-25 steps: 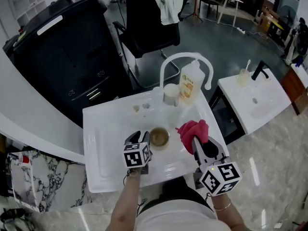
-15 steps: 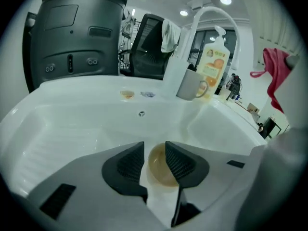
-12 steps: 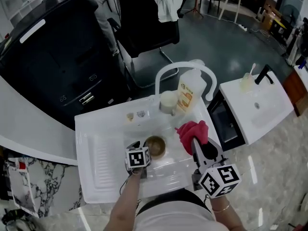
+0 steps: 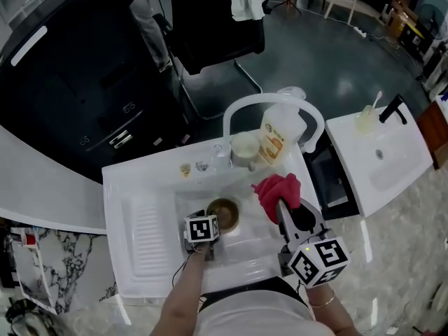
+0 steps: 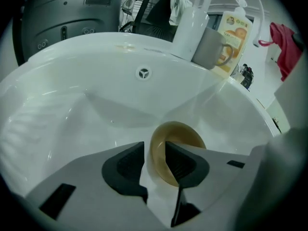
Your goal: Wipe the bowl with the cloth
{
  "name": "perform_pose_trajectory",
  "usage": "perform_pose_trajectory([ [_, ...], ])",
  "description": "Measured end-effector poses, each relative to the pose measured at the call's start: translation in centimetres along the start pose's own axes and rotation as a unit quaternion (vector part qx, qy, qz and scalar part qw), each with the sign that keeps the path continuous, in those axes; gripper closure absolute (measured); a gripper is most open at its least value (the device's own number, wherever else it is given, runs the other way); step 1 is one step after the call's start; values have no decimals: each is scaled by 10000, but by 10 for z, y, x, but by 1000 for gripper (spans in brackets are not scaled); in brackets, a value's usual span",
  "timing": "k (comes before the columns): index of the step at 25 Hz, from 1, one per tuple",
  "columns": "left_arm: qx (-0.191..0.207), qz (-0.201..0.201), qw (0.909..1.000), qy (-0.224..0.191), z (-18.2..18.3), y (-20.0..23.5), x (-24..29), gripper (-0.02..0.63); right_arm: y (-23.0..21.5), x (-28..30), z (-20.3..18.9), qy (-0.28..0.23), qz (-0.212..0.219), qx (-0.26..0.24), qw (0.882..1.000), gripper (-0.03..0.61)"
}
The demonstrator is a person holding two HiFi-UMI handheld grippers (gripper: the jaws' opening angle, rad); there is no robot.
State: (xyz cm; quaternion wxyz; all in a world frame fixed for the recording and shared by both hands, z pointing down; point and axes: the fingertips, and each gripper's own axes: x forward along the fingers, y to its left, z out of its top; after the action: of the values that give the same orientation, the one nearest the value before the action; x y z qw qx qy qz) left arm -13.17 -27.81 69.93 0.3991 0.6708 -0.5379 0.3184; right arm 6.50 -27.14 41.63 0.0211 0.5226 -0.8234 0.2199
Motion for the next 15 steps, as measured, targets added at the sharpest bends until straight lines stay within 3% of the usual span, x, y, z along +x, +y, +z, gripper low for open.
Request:
perform_pose_trajectory([
  [7,-211,-92,9990,383,-11,-2,18,478,-9,7,-2,73,39,65,9999,500],
  [11,-338,46,9984,457,-15,0,20,563,-9,6,-5,124,85,90,9998,500],
  [15,-454,34,9983,370,-12,-3,16,580,-8,5,-8,169,141,103,9997,500],
])
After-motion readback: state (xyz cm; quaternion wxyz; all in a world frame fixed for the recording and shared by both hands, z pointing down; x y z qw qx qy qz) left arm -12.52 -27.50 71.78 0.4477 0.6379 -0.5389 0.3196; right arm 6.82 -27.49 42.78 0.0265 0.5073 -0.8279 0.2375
